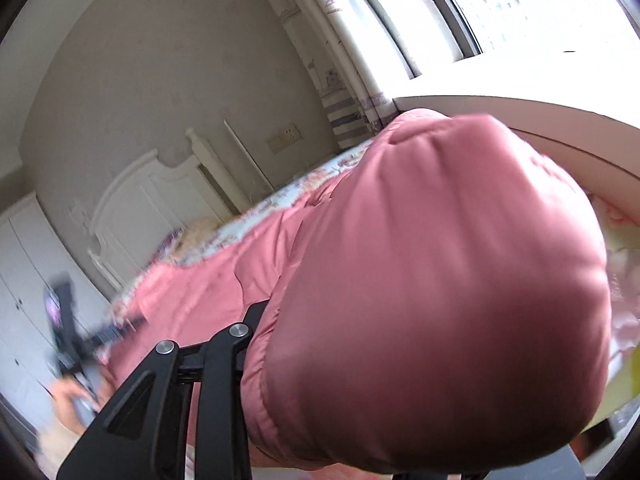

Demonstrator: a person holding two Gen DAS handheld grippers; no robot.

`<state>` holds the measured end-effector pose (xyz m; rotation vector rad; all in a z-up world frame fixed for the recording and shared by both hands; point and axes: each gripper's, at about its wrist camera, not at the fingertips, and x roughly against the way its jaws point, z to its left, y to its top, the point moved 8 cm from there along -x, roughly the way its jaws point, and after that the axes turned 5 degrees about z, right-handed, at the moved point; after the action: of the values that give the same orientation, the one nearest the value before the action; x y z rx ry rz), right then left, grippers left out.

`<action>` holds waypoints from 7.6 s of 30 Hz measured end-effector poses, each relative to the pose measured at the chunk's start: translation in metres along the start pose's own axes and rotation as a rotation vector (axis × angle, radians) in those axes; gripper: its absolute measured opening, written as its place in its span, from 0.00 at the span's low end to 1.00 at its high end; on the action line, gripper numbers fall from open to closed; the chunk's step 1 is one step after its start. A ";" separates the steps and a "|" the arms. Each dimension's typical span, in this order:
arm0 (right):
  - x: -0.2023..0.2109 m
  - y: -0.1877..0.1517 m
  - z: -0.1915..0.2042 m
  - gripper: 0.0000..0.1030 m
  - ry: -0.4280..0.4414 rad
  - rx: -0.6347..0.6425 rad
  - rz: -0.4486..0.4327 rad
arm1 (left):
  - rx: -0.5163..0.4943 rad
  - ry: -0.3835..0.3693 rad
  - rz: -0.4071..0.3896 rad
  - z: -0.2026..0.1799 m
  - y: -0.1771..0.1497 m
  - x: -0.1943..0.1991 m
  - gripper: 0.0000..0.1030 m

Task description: Fold large clothes

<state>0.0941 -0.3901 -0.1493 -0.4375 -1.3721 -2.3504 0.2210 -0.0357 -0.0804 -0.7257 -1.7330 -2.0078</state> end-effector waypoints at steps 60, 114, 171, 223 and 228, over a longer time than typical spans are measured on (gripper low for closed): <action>0.023 0.048 0.058 0.38 -0.091 0.173 -0.070 | -0.280 0.109 -0.042 -0.124 -0.019 -0.036 0.98; -0.054 -0.217 0.270 0.41 -0.329 1.696 -0.266 | 0.255 -0.096 -0.211 0.171 0.013 0.111 0.98; -0.057 -0.144 0.257 0.76 0.060 0.960 0.192 | 0.108 -0.163 0.064 0.082 0.014 0.032 0.98; -0.061 -0.145 0.258 0.78 0.035 1.017 0.178 | 0.281 -0.272 0.036 0.106 -0.044 -0.015 0.98; -0.054 -0.131 0.265 0.80 0.106 1.018 0.249 | 0.298 -0.273 0.031 0.109 -0.045 -0.015 0.98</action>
<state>0.0992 -0.0899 -0.1471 -0.1476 -2.0591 -1.2116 0.2202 0.0781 -0.1137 -0.9491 -2.1011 -1.6372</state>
